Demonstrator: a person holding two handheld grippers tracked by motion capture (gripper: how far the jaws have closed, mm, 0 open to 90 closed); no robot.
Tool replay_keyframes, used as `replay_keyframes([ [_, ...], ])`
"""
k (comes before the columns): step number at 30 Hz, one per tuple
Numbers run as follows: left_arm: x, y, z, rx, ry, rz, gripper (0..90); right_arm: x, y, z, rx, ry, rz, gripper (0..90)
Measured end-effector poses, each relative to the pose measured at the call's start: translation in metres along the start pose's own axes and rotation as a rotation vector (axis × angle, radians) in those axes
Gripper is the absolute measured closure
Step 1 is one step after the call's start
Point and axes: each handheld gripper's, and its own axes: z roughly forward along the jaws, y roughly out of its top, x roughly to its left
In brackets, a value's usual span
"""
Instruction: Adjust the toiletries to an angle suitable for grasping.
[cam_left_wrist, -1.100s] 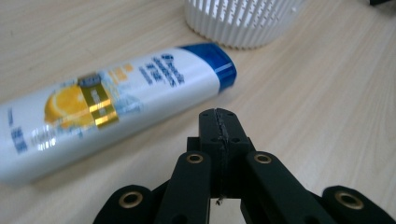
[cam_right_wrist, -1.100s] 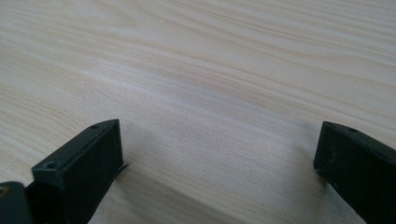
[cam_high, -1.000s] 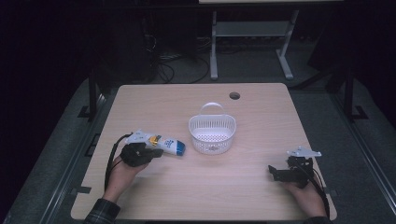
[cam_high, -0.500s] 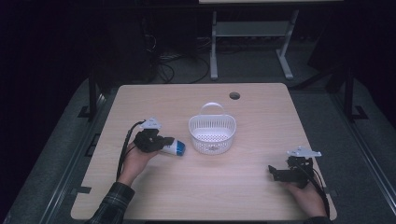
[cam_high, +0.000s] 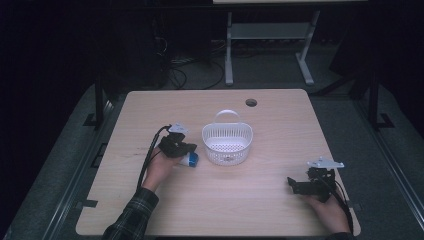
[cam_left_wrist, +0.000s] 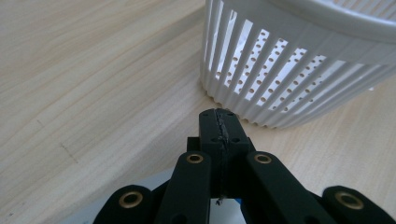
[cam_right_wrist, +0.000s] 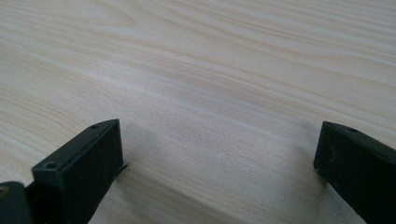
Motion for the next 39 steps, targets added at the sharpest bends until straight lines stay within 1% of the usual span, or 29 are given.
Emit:
replay_keyframes([
  [2, -0.001, 0.000, 0.002, 0.004, 0.002, 0.000, 90.0, 0.000, 0.000, 0.000, 0.000, 0.000, 0.000, 0.8],
  [5, -0.004, -0.002, 0.005, 0.039, -0.002, 0.010, 90.0, 0.000, 0.000, 0.000, 0.000, 0.000, -0.001, 0.8],
  [8, -0.007, -0.005, 0.005, 0.058, -0.004, 0.023, 90.0, 0.000, 0.000, 0.000, 0.000, 0.000, -0.001, 0.8],
  [10, -0.009, -0.008, 0.003, 0.058, -0.009, 0.017, 90.0, 0.000, 0.000, 0.000, 0.000, 0.000, 0.000, 0.8],
  [14, -0.015, -0.015, -0.002, 0.079, -0.018, 0.026, 90.0, 0.000, 0.000, 0.000, 0.000, 0.000, 0.000, 0.8],
  [19, -0.021, -0.024, -0.011, 0.091, -0.026, 0.037, 90.0, 0.000, 0.000, 0.000, 0.000, 0.000, -0.001, 0.8],
  [24, -0.024, -0.032, -0.017, 0.096, -0.033, 0.034, 90.0, 0.000, 0.000, 0.000, 0.000, 0.000, -0.001, 0.8],
  [33, -0.030, -0.046, -0.032, 0.107, -0.026, 0.045, 90.0, 0.000, 0.000, 0.000, 0.000, 0.001, -0.001, 0.8],
  [39, -0.032, -0.057, -0.043, 0.114, -0.022, 0.043, 90.0, 0.000, 0.000, 0.000, 0.000, 0.001, -0.002, 0.8],
])
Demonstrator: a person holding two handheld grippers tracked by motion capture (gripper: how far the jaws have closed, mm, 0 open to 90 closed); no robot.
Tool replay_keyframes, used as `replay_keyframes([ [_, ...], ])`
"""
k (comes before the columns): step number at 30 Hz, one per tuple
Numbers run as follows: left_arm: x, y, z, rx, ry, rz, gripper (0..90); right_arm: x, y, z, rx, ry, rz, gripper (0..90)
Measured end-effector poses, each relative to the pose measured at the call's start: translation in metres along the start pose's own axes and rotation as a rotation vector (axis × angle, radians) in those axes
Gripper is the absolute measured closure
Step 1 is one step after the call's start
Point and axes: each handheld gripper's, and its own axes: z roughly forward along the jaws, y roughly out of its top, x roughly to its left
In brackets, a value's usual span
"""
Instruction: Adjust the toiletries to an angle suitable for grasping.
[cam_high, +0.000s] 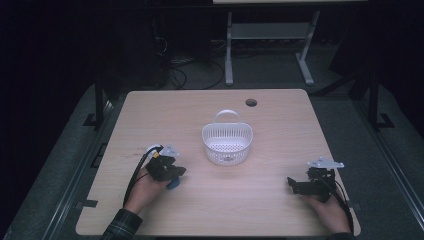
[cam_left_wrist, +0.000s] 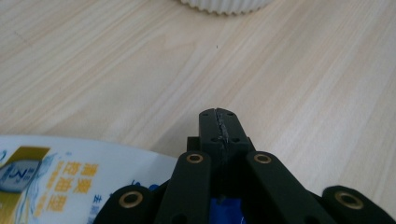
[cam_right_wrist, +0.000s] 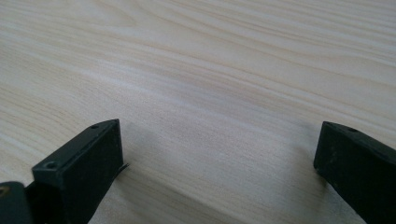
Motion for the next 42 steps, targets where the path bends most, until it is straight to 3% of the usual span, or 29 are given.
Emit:
replay_keyframes([
  [18, -0.002, -0.037, -0.032, -0.004, 0.016, -0.021, 90.0, 0.000, 0.000, 0.000, 0.000, 0.000, 0.000, 0.8],
  [30, 0.004, -0.058, -0.052, -0.008, 0.047, -0.058, 90.0, 0.000, 0.000, 0.000, 0.000, 0.000, 0.000, 0.8],
  [36, 0.007, -0.054, -0.064, -0.063, 0.048, -0.070, 90.0, 0.000, 0.000, 0.000, 0.000, 0.000, 0.000, 0.8],
  [42, 0.028, -0.046, -0.082, -0.113, 0.109, -0.092, 90.0, 0.000, 0.000, 0.000, 0.000, 0.001, 0.000, 0.8],
])
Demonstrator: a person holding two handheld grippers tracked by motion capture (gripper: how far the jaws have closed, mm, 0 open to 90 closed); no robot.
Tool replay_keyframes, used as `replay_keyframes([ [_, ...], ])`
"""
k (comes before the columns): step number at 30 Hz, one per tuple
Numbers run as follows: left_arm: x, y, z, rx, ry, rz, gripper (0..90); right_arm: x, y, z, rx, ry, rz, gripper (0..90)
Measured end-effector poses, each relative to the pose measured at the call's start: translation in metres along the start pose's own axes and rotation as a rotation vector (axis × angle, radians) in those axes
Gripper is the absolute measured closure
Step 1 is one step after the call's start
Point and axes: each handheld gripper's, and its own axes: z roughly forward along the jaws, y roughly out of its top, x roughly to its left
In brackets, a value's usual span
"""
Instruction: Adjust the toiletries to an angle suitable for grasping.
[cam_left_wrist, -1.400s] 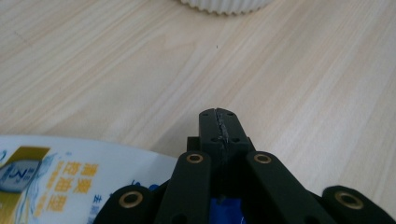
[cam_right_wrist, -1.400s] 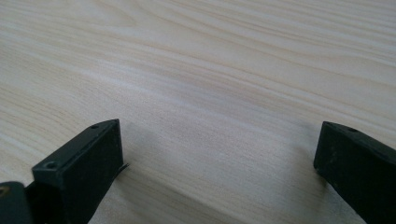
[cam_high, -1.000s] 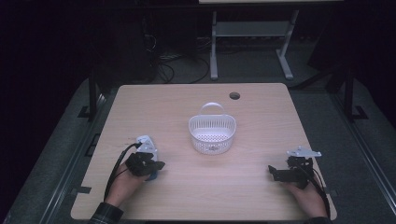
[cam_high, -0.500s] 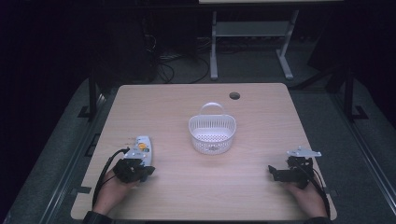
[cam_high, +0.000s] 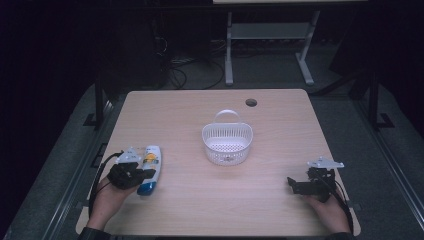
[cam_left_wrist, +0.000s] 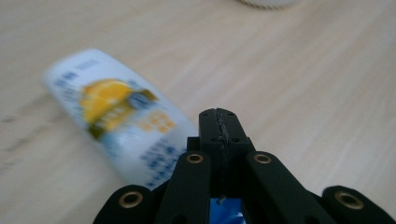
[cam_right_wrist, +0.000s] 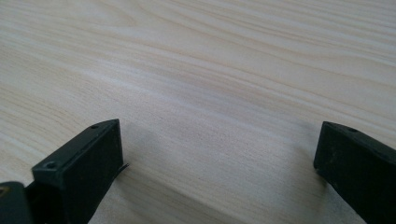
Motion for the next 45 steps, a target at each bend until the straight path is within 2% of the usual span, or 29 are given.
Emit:
replay_keyframes([
  [4, 0.019, 0.005, -0.002, 0.001, 0.049, -0.014, 90.0, 0.000, 0.000, 0.000, 0.000, 0.000, 0.000, 0.8],
  [5, 0.030, 0.006, -0.001, 0.000, 0.070, -0.025, 90.0, 0.000, 0.000, 0.000, 0.000, 0.000, 0.000, 0.8],
  [6, 0.030, 0.006, -0.001, 0.000, 0.070, -0.025, 90.0, 0.000, 0.000, 0.000, 0.000, 0.000, -0.001, 0.8],
  [9, 0.045, 0.007, 0.005, -0.007, 0.093, -0.045, 90.0, 0.000, 0.000, 0.000, 0.000, 0.000, 0.000, 0.8],
  [10, 0.054, 0.006, 0.010, -0.009, 0.101, -0.066, 90.0, 0.000, 0.000, 0.000, 0.000, 0.000, -0.001, 0.8],
  [11, 0.054, 0.006, 0.010, -0.009, 0.101, -0.066, 90.0, 0.000, 0.000, 0.000, 0.000, 0.000, 0.000, 0.8],
  [14, 0.065, 0.005, 0.017, -0.015, 0.118, -0.097, 90.0, 0.000, 0.000, 0.000, 0.000, 0.000, -0.001, 0.8],
  [19, 0.075, 0.006, 0.028, -0.006, 0.150, -0.092, 90.0, 0.000, 0.000, 0.000, 0.000, 0.000, 0.000, 0.8],
  [26, 0.085, 0.005, 0.037, -0.031, 0.172, -0.122, 90.0, 0.000, 0.000, 0.000, 0.000, 0.000, 0.000, 0.8],
  [29, 0.086, 0.005, 0.039, -0.027, 0.162, -0.124, 90.0, 0.000, 0.000, 0.000, 0.000, 0.000, 0.000, 0.8],
  [33, 0.082, 0.005, 0.048, -0.011, 0.151, -0.113, 90.0, 0.000, 0.000, 0.000, 0.000, 0.000, -0.001, 0.8],
  [37, 0.079, 0.006, 0.050, -0.010, 0.133, -0.113, 90.0, 0.000, 0.000, 0.000, 0.000, 0.000, 0.000, 0.8],
  [45, 0.068, 0.014, 0.057, 0.001, 0.096, -0.082, 90.0, 0.000, 0.000, 0.000, 0.000, 0.001, -0.002, 0.8],
])
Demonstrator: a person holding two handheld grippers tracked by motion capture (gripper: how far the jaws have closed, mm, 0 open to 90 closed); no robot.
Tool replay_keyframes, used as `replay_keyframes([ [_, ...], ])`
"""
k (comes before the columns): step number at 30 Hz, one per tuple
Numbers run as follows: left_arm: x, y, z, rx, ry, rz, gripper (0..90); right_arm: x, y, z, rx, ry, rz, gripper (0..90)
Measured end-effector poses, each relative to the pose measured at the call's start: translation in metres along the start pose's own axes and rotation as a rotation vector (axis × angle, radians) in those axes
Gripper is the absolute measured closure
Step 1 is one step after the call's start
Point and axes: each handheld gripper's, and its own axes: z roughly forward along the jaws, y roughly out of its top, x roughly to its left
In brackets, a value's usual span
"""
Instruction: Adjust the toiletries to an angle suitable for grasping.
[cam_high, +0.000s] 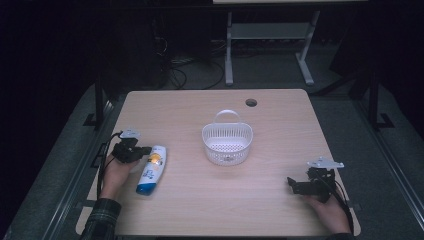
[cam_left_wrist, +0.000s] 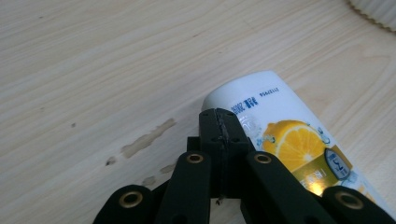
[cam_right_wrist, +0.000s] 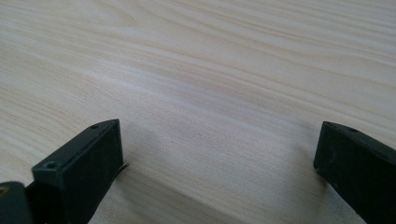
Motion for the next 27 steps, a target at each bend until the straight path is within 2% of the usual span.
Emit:
replay_keyframes([
  [12, -0.021, 0.011, 0.009, 0.025, -0.050, 0.046, 90.0, 0.000, 0.000, 0.000, 0.000, 0.001, 0.000, 0.8],
  [17, -0.031, 0.015, 0.012, 0.039, -0.070, 0.079, 90.0, 0.000, 0.000, 0.000, 0.000, 0.002, -0.001, 0.8],
  [18, -0.036, 0.017, 0.014, 0.042, -0.083, 0.087, 90.0, 0.000, 0.000, 0.000, 0.000, 0.002, -0.001, 0.8],
  [27, -0.053, 0.024, 0.020, 0.062, -0.128, 0.124, 90.0, 0.000, 0.000, 0.000, -0.001, 0.005, -0.004, 0.8],
])
